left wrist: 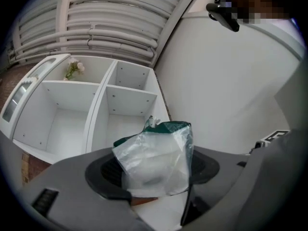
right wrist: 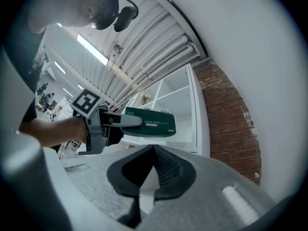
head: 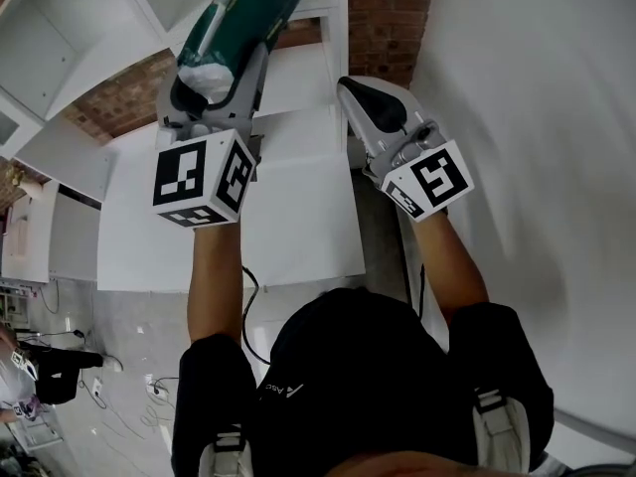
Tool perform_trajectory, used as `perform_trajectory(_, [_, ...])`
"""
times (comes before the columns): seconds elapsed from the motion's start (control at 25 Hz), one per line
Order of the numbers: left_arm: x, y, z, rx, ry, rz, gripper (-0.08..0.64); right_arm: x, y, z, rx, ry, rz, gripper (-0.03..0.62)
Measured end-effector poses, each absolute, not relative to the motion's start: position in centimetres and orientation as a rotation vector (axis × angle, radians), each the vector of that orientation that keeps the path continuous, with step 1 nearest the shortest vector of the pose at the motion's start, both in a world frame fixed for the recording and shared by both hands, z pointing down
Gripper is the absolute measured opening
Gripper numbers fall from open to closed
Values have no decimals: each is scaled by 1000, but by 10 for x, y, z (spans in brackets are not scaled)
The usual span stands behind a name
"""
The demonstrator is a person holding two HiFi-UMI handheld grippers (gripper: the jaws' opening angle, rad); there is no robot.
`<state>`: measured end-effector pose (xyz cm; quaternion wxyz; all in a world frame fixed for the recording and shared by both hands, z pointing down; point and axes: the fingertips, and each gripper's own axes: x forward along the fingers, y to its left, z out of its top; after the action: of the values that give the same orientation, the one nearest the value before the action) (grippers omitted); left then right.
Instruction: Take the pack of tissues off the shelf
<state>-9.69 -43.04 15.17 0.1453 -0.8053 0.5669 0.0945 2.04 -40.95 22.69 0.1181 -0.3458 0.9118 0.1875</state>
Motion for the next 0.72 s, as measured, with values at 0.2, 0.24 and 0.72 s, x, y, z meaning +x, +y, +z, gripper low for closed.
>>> perform_trajectory(0.2, [-101,-405,173,-2359,1593,308,311,25,-398,225,-1018,2641,546,2])
perform_trajectory(0.24, [-100,-399,175,-2366,1583,315,311,26,-396,225,-1021,2635,545,2])
perform_trajectory(0.72, [-84,-361,209,-2460,1442,418,311,35,-382,249,-1062,2649,498,2])
